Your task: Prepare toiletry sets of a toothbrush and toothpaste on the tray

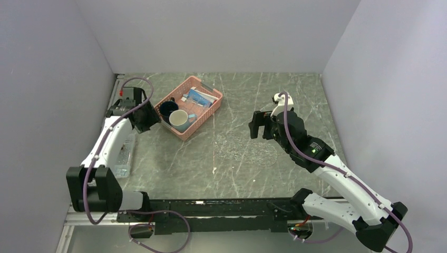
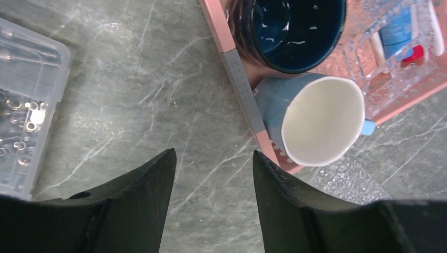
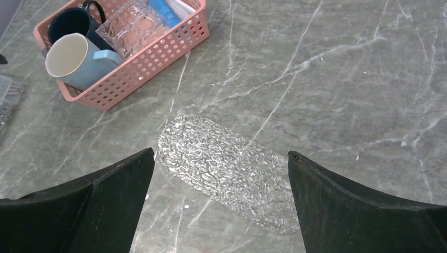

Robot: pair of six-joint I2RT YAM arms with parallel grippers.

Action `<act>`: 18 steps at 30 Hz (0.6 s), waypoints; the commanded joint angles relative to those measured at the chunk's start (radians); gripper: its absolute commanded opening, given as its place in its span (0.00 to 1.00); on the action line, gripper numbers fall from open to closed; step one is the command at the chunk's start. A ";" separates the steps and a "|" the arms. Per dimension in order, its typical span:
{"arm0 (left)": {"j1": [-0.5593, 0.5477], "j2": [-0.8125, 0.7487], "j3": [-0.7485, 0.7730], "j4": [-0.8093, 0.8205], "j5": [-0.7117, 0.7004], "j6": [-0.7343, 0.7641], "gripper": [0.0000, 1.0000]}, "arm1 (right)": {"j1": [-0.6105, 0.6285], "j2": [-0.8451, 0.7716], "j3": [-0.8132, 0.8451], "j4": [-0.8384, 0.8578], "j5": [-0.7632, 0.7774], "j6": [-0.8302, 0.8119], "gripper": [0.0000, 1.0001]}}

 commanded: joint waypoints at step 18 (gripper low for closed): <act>0.075 0.280 0.127 0.072 0.198 -0.115 0.60 | 0.001 -0.045 0.030 -0.083 0.024 0.006 1.00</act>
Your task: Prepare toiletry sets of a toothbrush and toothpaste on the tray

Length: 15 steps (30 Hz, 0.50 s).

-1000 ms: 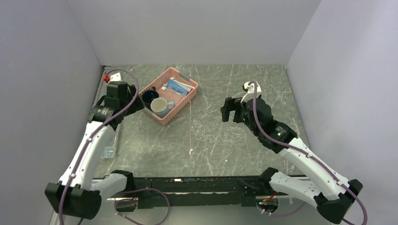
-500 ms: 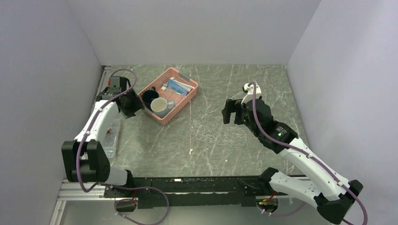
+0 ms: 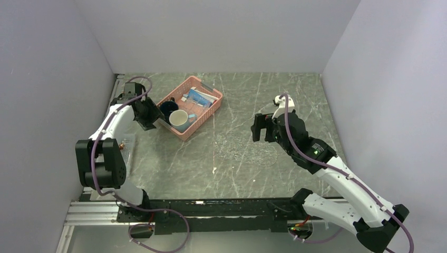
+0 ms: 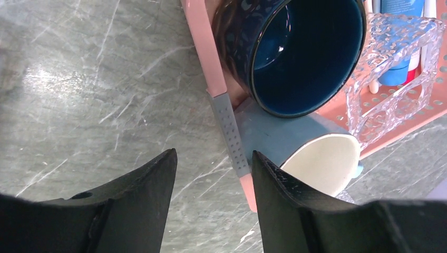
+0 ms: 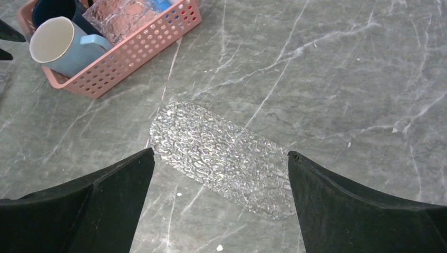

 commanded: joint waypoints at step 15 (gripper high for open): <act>0.000 0.106 0.052 0.061 0.064 -0.047 0.50 | 0.001 -0.028 0.030 -0.036 0.035 0.004 1.00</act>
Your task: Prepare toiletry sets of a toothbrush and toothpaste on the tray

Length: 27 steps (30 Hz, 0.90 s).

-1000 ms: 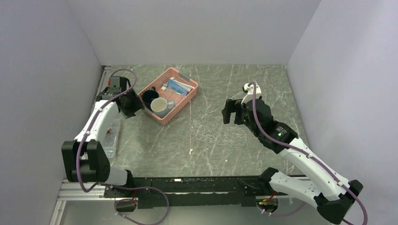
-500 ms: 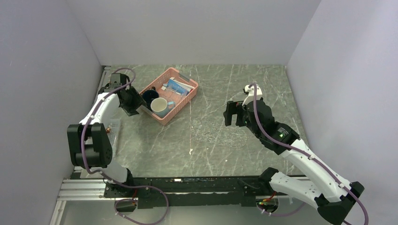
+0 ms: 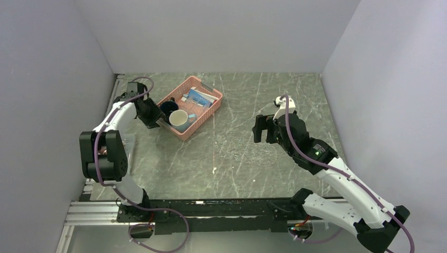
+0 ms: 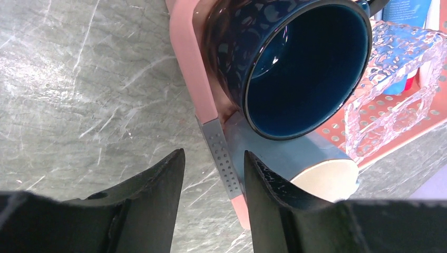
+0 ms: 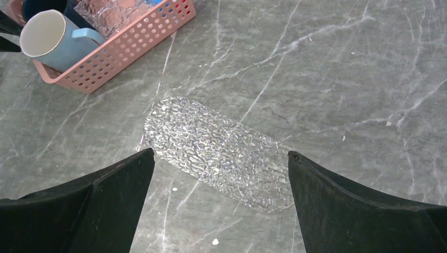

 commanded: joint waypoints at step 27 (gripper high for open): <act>-0.034 0.106 0.154 -0.057 -0.003 0.083 0.13 | 0.001 -0.071 -0.004 -0.029 0.049 0.003 1.00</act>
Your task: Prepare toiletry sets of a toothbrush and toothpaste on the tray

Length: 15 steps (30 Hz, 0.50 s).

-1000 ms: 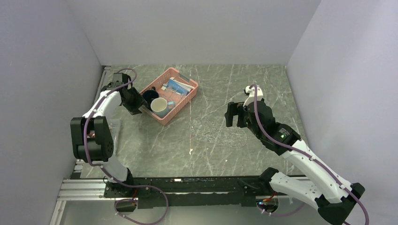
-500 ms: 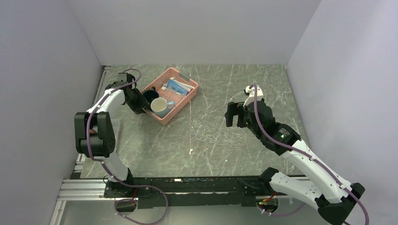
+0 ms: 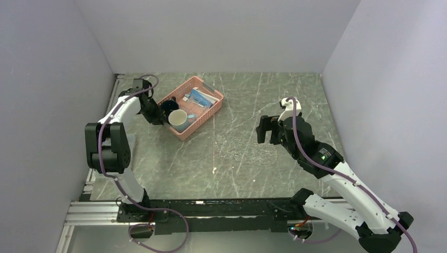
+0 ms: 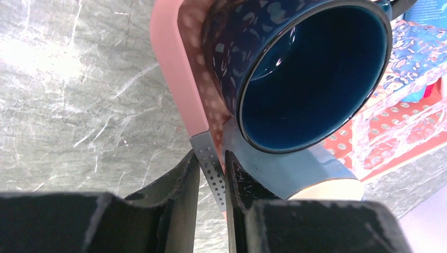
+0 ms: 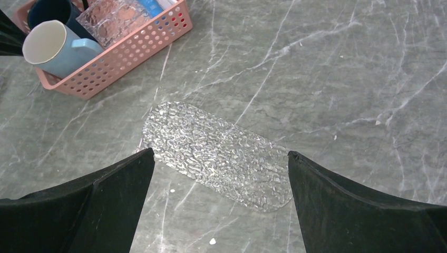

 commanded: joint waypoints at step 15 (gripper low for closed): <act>-0.064 0.261 0.415 -0.127 0.109 0.243 0.00 | 0.000 -0.038 -0.014 -0.055 -0.004 0.005 1.00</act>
